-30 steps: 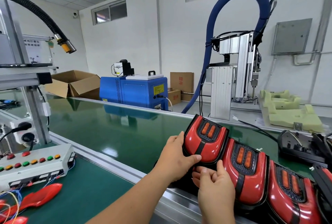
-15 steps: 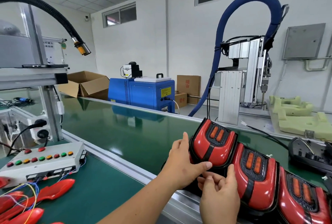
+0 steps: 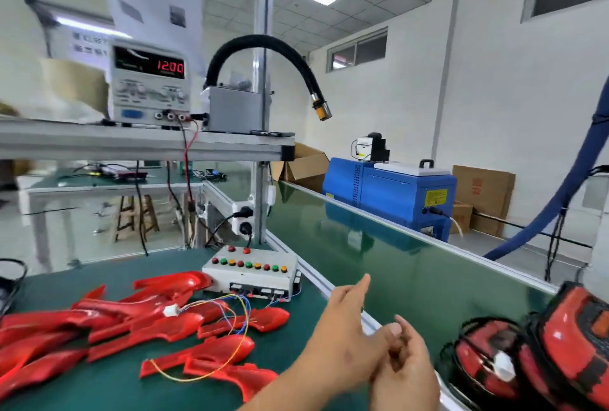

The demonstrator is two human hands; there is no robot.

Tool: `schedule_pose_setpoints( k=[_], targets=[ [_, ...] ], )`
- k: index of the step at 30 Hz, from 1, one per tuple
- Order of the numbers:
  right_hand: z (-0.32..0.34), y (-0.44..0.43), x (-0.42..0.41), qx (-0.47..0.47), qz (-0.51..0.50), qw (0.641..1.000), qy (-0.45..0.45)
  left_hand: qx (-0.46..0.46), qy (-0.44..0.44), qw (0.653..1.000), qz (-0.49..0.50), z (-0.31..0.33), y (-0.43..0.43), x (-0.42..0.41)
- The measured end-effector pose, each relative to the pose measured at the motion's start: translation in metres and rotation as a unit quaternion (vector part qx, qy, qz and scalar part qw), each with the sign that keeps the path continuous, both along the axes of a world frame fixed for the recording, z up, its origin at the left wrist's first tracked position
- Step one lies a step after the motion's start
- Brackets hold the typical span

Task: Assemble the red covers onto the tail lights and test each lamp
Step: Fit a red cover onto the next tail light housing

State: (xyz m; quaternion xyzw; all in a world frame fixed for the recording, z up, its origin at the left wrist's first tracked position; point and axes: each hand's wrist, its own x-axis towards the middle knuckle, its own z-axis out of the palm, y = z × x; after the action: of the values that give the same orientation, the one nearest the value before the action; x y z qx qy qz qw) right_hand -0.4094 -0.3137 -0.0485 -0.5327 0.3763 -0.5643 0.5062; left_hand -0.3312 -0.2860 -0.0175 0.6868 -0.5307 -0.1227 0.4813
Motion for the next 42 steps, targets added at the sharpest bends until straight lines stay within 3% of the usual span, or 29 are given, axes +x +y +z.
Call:
schedule_pose_setpoints(
  k=[6, 14, 18, 25, 29, 35, 38, 42],
  targets=[
    [-0.002, 0.052, 0.087, -0.070, 0.159, 0.979, 0.108, -0.019, 0.009, 0.985, 0.170, -0.013, 0.096, 0.088],
    [0.003, 0.143, 0.206, -0.233, 0.339, 0.891, 0.194, -0.036, 0.068, 0.927, 0.367, -0.029, 0.208, 0.172],
    [-0.006, 0.182, 0.251, -0.246, 0.391, 0.862, 0.210, -0.014, 0.069, 0.894, 0.443, -0.041, 0.247, 0.203],
    [-0.040, 0.202, 0.275, -0.250, 0.457, 0.815, 0.255, 0.010, 0.090, 0.879, 0.469, -0.071, 0.272, 0.221],
    [-0.044, 0.198, 0.278, -0.240, 0.458, 0.815, 0.260, 0.010, 0.049, 0.887, 0.460, -0.073, 0.269, 0.223],
    [-0.051, 0.197, 0.283, -0.223, 0.458, 0.821, 0.257, 0.032, 0.021, 0.869, 0.494, -0.056, 0.283, 0.235],
    [-0.054, 0.198, 0.285, -0.216, 0.460, 0.816, 0.277, -0.018, 0.057, 0.830, 0.554, -0.032, 0.307, 0.260],
    [-0.054, 0.198, 0.285, -0.201, 0.473, 0.811, 0.278, -0.009, 0.041, 0.731, 0.681, -0.019, 0.350, 0.322]
  ],
)
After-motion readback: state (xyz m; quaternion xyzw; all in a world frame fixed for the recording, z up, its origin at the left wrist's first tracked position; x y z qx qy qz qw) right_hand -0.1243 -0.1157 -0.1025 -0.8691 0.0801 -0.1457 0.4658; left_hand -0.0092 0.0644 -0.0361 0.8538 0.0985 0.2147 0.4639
